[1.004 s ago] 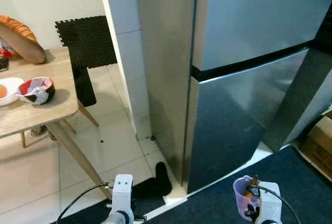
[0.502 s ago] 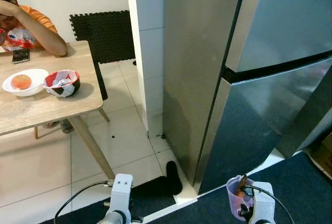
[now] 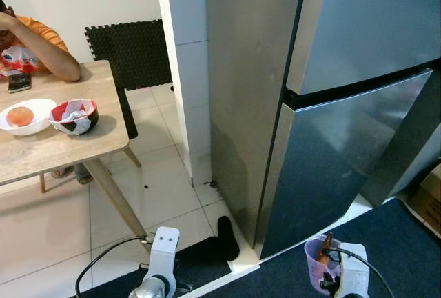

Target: Restocking fridge

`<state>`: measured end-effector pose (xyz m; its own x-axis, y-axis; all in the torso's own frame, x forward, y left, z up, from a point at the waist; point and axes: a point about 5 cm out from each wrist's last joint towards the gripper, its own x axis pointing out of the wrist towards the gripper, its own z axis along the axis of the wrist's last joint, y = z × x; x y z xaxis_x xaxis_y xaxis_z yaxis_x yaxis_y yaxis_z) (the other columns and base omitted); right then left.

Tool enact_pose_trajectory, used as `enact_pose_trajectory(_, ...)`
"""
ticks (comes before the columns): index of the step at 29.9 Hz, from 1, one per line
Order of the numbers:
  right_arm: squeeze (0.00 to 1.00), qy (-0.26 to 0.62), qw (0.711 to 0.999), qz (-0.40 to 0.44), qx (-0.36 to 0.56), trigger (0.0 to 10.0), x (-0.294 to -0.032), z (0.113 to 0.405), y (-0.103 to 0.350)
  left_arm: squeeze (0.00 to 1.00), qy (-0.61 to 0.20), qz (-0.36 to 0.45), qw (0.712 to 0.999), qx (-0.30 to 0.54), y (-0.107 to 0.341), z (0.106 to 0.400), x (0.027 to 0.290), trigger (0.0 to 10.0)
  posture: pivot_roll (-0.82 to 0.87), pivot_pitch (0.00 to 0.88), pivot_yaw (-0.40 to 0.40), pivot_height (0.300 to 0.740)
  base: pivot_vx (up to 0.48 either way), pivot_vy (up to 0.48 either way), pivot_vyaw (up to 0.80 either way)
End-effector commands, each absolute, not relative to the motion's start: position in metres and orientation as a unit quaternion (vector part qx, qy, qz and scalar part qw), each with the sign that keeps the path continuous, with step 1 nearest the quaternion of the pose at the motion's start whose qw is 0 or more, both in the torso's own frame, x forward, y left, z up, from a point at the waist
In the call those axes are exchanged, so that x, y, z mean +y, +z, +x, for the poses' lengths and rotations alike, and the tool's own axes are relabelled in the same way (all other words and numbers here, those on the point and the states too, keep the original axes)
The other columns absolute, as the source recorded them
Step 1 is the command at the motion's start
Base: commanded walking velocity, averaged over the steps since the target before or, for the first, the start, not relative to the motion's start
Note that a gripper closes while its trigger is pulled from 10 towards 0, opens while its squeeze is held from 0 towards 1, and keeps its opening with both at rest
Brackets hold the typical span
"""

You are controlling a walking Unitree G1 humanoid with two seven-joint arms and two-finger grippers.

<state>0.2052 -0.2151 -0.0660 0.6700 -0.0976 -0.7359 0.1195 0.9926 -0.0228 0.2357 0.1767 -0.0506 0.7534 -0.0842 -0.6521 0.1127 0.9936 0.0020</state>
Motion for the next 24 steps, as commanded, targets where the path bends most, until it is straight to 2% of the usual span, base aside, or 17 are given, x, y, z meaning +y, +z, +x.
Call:
enact_pose_trajectory(1,0.0,-0.074,0.918,0.022,0.389,10.0,-0.2198,0.2065,-0.0635,0.0,-0.056,0.025,0.935,0.35,-0.0524,0.2331,0.1754,10.0,-0.06,0.0,-0.003,0.74,0.0,0.0,-0.64)
enact_pose_trajectory(24,0.0,-0.07,0.917,0.024,0.391,10.0,-0.2166,0.206,-0.0646,0.0,-0.054,0.028,0.94,0.336,-0.0496,0.2359,0.1768,10.0,-0.06,0.0,-0.001,0.74,0.0,0.0,-0.8)
